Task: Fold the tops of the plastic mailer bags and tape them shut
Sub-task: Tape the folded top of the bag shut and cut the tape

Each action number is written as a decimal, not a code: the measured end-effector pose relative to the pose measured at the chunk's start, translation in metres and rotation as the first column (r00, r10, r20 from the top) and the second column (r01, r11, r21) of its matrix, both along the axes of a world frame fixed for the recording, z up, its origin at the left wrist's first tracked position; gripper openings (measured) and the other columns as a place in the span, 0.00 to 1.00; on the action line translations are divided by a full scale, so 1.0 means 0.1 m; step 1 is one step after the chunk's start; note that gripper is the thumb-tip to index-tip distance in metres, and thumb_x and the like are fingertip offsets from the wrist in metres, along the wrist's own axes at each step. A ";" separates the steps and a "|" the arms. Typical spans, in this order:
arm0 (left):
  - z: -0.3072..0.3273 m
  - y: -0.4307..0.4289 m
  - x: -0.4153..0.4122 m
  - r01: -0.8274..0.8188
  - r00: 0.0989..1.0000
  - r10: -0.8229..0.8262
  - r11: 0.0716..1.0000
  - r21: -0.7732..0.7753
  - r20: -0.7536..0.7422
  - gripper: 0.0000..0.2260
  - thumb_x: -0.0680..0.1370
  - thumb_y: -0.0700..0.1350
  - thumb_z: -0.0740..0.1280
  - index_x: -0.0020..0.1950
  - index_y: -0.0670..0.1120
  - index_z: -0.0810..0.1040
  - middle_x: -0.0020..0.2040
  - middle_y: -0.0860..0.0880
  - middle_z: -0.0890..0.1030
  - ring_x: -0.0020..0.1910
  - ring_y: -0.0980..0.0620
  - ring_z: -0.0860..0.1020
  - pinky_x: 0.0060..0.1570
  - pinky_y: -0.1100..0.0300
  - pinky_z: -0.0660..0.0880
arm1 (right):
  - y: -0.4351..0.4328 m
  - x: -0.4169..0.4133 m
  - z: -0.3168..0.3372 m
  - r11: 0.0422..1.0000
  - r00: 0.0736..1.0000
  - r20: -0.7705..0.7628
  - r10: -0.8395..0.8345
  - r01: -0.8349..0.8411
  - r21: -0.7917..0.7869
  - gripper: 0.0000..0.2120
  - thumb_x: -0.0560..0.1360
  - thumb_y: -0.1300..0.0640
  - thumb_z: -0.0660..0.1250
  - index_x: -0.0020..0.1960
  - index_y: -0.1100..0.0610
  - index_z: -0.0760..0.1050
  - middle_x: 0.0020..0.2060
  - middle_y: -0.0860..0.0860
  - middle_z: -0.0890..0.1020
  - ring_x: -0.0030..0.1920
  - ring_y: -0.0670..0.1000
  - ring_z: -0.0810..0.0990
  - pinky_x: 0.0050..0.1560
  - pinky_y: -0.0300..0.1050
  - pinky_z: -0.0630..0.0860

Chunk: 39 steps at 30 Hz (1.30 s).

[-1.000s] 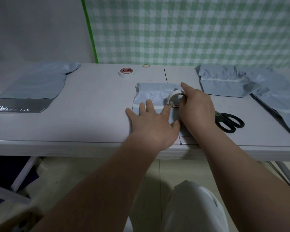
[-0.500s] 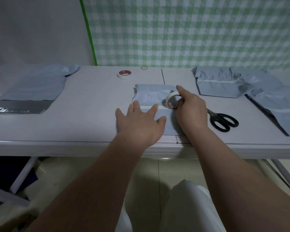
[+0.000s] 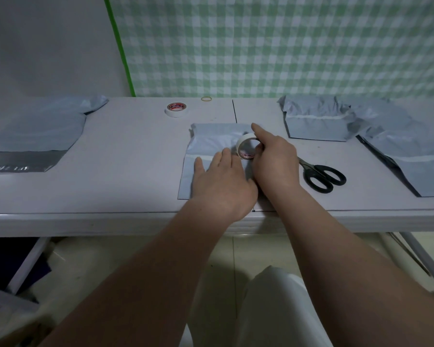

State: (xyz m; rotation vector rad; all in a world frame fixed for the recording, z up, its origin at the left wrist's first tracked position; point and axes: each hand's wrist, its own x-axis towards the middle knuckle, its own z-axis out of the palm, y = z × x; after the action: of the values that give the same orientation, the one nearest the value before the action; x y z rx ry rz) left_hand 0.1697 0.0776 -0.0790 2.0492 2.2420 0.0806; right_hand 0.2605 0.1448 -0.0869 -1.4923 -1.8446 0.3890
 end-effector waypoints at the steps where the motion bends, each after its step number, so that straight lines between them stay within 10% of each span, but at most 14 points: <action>1: 0.00 0.00 0.00 -0.002 1.000 0.002 1.000 0.000 -0.001 0.28 0.81 0.54 0.47 0.78 0.43 0.46 0.79 0.47 0.45 0.77 0.51 0.45 0.74 0.42 0.41 | 0.00 0.01 0.01 1.000 1.000 0.008 0.011 -0.011 -0.001 0.27 0.76 0.66 0.55 0.71 0.47 0.68 0.56 0.55 0.79 0.57 0.56 0.75 0.50 0.43 0.67; 17: 0.03 -0.03 0.02 -0.013 0.999 0.013 1.000 -0.008 -0.044 0.29 0.81 0.56 0.45 0.78 0.44 0.47 0.79 0.46 0.46 0.77 0.49 0.46 0.73 0.40 0.40 | -0.04 0.30 0.22 0.985 0.864 0.494 -0.097 0.013 0.170 0.26 0.75 0.65 0.56 0.69 0.45 0.68 0.49 0.55 0.76 0.56 0.58 0.67 0.49 0.50 0.60; 39: 0.09 0.02 0.14 -0.083 0.993 0.080 0.996 -0.040 -0.083 0.24 0.81 0.55 0.43 0.77 0.57 0.51 0.78 0.40 0.49 0.77 0.41 0.49 0.70 0.34 0.38 | -0.11 0.15 0.13 0.977 0.888 0.422 -0.183 0.117 0.178 0.23 0.76 0.63 0.57 0.66 0.45 0.69 0.49 0.53 0.79 0.57 0.57 0.68 0.51 0.49 0.59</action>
State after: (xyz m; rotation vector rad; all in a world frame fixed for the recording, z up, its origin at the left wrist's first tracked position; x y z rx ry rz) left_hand 0.1837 0.0794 -0.0695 1.9737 2.3530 -0.0448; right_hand 0.2756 0.1333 -0.0739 -1.7026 -2.0225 -0.1748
